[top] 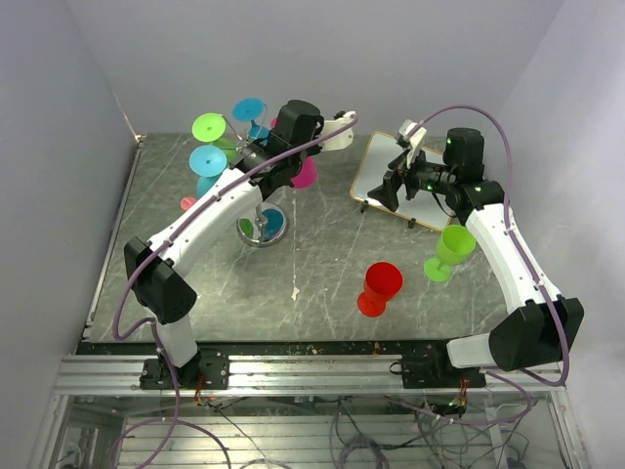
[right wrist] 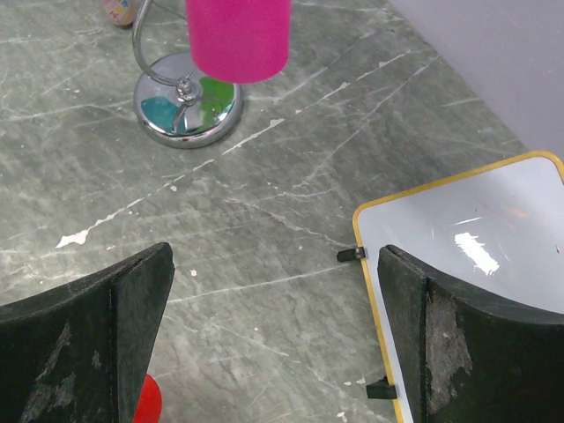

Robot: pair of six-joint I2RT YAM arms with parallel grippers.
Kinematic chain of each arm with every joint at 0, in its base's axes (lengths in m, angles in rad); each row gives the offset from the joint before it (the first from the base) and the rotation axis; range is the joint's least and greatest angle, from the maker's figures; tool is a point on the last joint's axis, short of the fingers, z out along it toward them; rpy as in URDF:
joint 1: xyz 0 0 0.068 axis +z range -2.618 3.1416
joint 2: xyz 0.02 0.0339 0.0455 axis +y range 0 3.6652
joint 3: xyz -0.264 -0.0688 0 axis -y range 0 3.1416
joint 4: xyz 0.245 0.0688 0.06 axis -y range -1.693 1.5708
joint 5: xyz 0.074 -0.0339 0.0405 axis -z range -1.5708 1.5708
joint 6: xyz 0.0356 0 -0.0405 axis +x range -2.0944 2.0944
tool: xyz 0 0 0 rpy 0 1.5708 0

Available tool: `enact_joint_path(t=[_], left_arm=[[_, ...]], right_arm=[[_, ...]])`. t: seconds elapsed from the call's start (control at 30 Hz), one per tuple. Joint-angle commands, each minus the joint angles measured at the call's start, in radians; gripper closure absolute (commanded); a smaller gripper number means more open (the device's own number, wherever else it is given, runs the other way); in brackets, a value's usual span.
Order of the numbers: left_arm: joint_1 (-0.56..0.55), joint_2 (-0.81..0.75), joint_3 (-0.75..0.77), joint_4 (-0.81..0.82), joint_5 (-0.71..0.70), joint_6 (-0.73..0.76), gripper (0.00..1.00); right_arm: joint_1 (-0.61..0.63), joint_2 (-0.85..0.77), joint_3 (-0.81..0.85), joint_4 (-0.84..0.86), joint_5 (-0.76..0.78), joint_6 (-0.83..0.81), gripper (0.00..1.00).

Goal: Place the wine glass upside down on the wine glass rack

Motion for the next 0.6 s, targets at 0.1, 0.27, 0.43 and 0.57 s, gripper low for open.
enact_joint_path(t=[0.1, 0.27, 0.43, 0.57], left_arm=[[0.006, -0.049, -0.012, -0.025, 0.009, -0.026, 0.73], [0.005, -0.063, -0.011, -0.035, 0.01, -0.031, 0.7], [0.005, -0.076, 0.002, -0.068, 0.042, -0.049, 0.66], [0.005, -0.088, 0.012, -0.099, 0.064, -0.065, 0.63]], right_arm=[[-0.004, -0.019, -0.009, 0.0, 0.013, -0.026, 0.0], [-0.004, -0.018, 0.007, -0.027, 0.067, -0.059, 0.0], [-0.005, -0.014, 0.002, -0.028, 0.088, -0.07, 0.0], [-0.005, -0.015, 0.002, -0.029, 0.09, -0.074, 0.0]])
